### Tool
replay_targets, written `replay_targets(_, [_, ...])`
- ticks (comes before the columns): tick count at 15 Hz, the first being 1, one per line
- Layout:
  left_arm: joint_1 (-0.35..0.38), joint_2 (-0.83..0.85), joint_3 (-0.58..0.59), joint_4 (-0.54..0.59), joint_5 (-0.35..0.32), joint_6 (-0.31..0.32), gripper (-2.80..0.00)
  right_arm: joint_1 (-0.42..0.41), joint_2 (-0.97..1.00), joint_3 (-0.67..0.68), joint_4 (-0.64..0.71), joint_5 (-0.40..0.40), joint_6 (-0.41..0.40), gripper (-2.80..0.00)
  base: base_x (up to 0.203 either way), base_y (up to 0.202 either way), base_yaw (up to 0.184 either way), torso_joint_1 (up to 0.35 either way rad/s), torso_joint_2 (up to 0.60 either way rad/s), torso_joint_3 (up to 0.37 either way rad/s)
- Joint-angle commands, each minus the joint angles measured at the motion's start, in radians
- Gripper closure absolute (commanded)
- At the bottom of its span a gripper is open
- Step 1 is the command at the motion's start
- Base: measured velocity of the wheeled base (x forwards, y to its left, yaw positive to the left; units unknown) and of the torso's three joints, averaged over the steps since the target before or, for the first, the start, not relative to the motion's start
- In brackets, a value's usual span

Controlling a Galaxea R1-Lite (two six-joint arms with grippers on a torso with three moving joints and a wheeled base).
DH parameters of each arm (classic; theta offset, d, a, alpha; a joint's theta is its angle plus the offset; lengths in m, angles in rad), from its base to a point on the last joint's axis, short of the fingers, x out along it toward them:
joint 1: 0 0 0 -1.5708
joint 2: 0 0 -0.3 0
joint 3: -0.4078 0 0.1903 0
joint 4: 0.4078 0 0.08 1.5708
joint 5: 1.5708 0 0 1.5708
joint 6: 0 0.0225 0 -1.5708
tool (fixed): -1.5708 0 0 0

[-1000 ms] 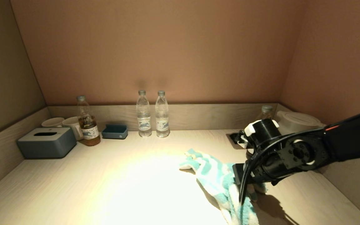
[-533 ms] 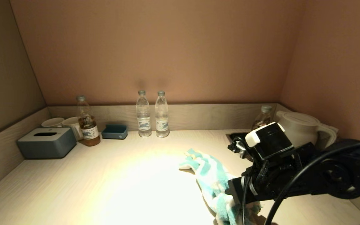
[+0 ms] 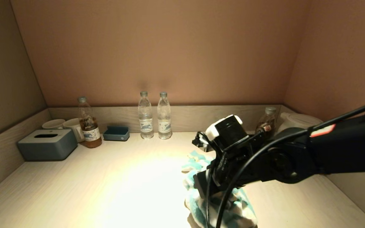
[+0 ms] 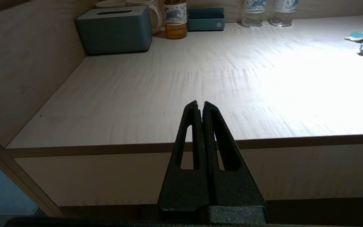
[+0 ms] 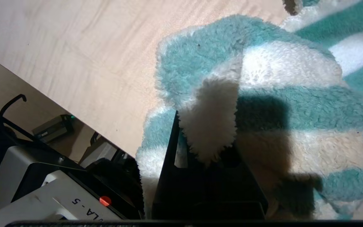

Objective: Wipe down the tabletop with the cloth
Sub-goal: Sweep the stains on the table

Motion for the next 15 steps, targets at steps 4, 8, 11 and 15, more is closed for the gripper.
replay_targets(4, [0.001, 0.001, 0.000, 0.002, 0.000, 0.000, 0.00, -0.015, 0.261, -0.210, 0.068, -0.008, 0.002, 0.00, 0.000, 0.000, 0.000, 0.000, 0.00, 0.000])
replay_targets(8, [0.001, 0.001, 0.000, 0.000, 0.000, 0.000, 0.00, -0.078, 0.355, -0.283, 0.110, -0.012, 0.006, 0.00, 0.000, 0.000, 0.000, 0.000, 0.00, 0.000])
replay_targets(11, [0.001, 0.001, 0.000, 0.001, 0.000, 0.000, 0.00, -0.113, 0.357, -0.281, 0.111, -0.012, 0.010, 0.00, 0.000, 0.000, 0.000, 0.000, 0.00, 0.000])
replay_targets(15, [0.001, 0.001, 0.000, 0.000, 0.000, 0.000, 0.00, -0.200, 0.337, -0.274, 0.118, -0.012, 0.010, 0.00, 0.000, 0.000, 0.000, 0.000, 0.00, 0.000])
